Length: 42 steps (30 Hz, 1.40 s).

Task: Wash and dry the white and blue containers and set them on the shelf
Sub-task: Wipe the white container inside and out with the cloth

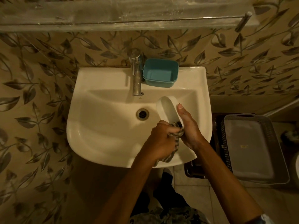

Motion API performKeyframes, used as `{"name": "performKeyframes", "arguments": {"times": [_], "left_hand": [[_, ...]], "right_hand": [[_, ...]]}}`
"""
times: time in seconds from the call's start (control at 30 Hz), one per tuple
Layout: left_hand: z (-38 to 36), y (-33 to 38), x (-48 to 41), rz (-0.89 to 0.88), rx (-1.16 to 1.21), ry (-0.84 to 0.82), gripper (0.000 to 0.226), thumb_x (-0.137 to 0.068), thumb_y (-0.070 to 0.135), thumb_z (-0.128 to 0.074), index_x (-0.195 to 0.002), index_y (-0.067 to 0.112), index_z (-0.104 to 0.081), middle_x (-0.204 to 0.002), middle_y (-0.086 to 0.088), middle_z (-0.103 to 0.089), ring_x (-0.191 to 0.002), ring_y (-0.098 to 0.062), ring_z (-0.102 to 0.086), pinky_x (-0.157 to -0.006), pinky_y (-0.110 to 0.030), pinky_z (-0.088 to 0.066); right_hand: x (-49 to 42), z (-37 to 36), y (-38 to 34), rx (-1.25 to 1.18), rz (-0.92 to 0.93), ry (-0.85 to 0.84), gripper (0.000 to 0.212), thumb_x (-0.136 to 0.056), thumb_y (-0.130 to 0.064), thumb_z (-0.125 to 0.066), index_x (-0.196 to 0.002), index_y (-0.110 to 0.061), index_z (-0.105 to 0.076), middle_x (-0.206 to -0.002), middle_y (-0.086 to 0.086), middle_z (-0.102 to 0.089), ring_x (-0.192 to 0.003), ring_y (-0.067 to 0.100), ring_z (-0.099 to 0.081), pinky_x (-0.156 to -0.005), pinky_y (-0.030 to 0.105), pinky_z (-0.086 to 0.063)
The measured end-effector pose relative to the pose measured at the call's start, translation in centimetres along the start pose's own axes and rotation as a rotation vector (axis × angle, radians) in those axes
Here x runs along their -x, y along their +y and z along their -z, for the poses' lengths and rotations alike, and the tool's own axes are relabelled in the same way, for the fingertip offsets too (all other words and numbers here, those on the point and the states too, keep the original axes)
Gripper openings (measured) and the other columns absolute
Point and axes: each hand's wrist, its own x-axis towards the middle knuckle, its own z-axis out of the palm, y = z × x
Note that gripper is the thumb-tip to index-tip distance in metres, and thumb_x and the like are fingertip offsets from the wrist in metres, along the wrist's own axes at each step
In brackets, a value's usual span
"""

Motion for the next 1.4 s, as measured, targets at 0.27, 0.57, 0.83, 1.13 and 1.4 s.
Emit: {"name": "performKeyframes", "arguments": {"times": [0.27, 0.57, 0.83, 1.13, 1.4], "left_hand": [[-0.5, -3.5, -0.1, -0.184, -0.655, 0.039, 0.051, -0.080, 0.000, -0.065, -0.121, 0.030, -0.061, -0.126, -0.004, -0.045, -0.112, -0.028, -0.038, -0.092, -0.037, -0.039], [3.9, -3.5, -1.7, -0.303, -1.111, 0.305, 0.042, -0.086, 0.011, -0.040, -0.119, 0.020, -0.064, -0.129, -0.014, -0.053, -0.111, -0.035, -0.051, -0.087, -0.044, -0.045], [0.0, -3.1, -1.0, -0.035, -0.702, 0.357, 0.045, -0.078, -0.010, -0.054, -0.119, 0.007, -0.061, -0.132, -0.018, -0.046, -0.114, -0.039, -0.041, -0.089, -0.046, -0.042], [-0.8, -2.0, -0.7, -0.038, -0.231, -0.014, 0.037, -0.085, -0.003, -0.050, -0.107, 0.018, -0.071, -0.117, -0.006, -0.053, -0.108, -0.023, -0.050, -0.088, -0.031, -0.047], [2.5, 0.6, -1.9, 0.338, 0.732, -0.208, 0.032, -0.094, -0.001, -0.043, -0.120, 0.007, -0.060, -0.110, -0.012, -0.069, -0.102, -0.026, -0.066, -0.090, -0.039, -0.053]], "right_hand": [[0.2, 0.4, 1.2, 0.091, -0.096, -0.073, 0.034, -0.100, -0.043, -0.038, -0.120, -0.029, -0.061, -0.118, 0.004, -0.069, -0.110, 0.018, -0.066, -0.094, 0.033, -0.053], [0.5, 0.5, 1.5, 0.103, -0.235, -0.185, 0.044, -0.098, -0.053, -0.036, -0.136, -0.035, -0.049, -0.130, 0.006, -0.060, -0.108, 0.024, -0.061, -0.086, 0.045, -0.054], [-0.3, 0.5, 2.6, 0.150, -0.125, -0.106, 0.043, -0.101, -0.044, -0.034, -0.132, -0.024, -0.055, -0.129, 0.010, -0.063, -0.119, 0.024, -0.059, -0.107, 0.044, -0.043], [-1.2, 1.0, 2.4, 0.048, -0.025, 0.024, 0.032, -0.101, -0.035, -0.039, -0.124, -0.026, -0.058, -0.122, -0.006, -0.068, -0.117, 0.013, -0.060, -0.101, 0.029, -0.048], [-0.5, 0.6, 2.3, -0.028, 0.164, 0.030, 0.049, -0.098, -0.037, -0.032, -0.143, -0.021, -0.039, -0.142, 0.011, -0.051, -0.133, 0.029, -0.046, -0.111, 0.047, -0.038]]}}
